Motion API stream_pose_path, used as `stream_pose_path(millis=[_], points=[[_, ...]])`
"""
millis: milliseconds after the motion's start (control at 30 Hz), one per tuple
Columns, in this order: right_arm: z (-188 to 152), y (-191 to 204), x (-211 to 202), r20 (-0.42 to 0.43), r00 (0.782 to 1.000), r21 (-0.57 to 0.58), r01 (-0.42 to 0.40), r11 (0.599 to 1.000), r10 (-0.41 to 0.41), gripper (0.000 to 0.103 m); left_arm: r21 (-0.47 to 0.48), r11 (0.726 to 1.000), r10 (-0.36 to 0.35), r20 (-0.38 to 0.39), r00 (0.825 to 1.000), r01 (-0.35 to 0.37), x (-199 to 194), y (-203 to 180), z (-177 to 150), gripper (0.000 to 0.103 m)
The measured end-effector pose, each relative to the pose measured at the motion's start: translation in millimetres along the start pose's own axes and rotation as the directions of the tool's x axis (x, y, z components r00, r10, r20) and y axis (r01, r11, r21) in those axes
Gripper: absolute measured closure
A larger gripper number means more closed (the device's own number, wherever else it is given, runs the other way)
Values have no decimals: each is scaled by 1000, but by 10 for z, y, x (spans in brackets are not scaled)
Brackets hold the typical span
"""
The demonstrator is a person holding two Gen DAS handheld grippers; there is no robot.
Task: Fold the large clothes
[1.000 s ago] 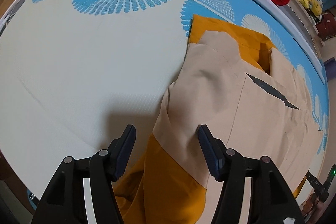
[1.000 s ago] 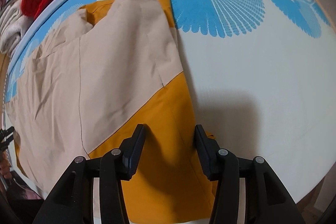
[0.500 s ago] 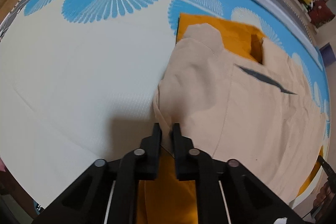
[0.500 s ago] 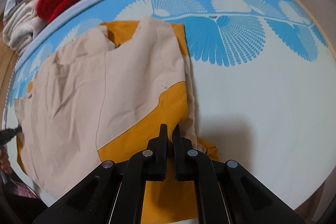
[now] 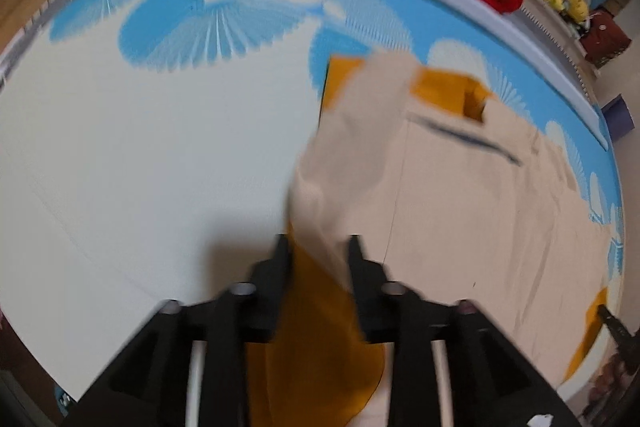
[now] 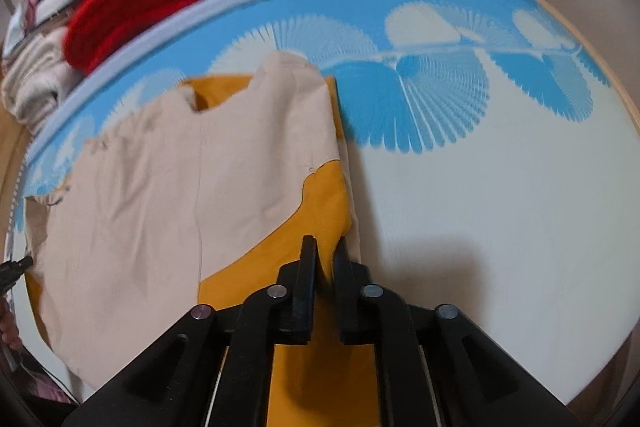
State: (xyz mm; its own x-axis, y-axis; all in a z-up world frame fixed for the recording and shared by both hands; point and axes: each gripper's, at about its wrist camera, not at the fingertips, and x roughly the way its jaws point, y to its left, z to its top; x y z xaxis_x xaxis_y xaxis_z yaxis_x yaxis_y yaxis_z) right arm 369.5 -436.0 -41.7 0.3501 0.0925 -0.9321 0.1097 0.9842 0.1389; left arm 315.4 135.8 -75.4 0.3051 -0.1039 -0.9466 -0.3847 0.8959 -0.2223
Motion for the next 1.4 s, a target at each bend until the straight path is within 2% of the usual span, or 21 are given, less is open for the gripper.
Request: stream_pose_path(millis=[100,233,300,333,367,400,500,633,800,967,1100,1167,1233,1300,1367,1400], points=[[-47,-53,131,-46,999,19,0,1000,1,83,12,1000,25,-26,999,-24,75,-25,-20,69],[-60,-54,228,-71,997,1,8,1000,-8,79,43,998,47,-26,999,-46,114,-97,-16,69],[-70,-23,250,-73,997,-29,16,999,-18,79,52,997,57,-21,998,-56,121,-122,-4,75],[-81,-4,247,-69,997,-45,23,999,-26,80,53,997,60,-17,998,-59,119,-127,-4,88],[-82,25,221,-51,998,-66,32,997,-35,88,51,997,59,-15,998,-59,120,-125,5,94],[-86,42,194,-37,999,-79,30,996,-33,97,42,997,59,-7,998,-59,108,-129,9,95],[-60,132,43,40,999,-114,25,993,-20,99,21,999,42,52,998,-43,-13,-144,51,100],[43,40,-146,135,991,-17,-8,1000,10,99,18,1000,19,172,985,-22,-257,-222,100,101],[126,121,-409,307,952,21,-6,1000,-1,99,34,999,6,317,948,-17,-519,-330,149,101],[170,225,-473,391,919,34,27,999,-38,99,13,1000,3,371,929,-8,-561,-319,200,101],[200,323,-546,466,883,19,53,998,-55,99,5,1000,3,419,908,-6,-595,-319,226,101],[215,354,-530,483,873,19,68,997,-69,99,0,1000,-13,408,913,15,-537,-301,262,101],[245,350,-451,460,884,27,76,997,-80,99,-26,998,-43,317,947,54,-321,-222,324,101],[297,302,-130,343,932,25,116,993,-118,99,-60,995,-69,182,981,82,-12,-123,358,101],[303,207,252,183,974,23,133,991,-135,99,-96,992,-73,99,992,83,213,-37,364,100],[285,165,414,110,985,29,131,991,-133,99,-97,992,-69,99,993,79,232,-29,374,101]])
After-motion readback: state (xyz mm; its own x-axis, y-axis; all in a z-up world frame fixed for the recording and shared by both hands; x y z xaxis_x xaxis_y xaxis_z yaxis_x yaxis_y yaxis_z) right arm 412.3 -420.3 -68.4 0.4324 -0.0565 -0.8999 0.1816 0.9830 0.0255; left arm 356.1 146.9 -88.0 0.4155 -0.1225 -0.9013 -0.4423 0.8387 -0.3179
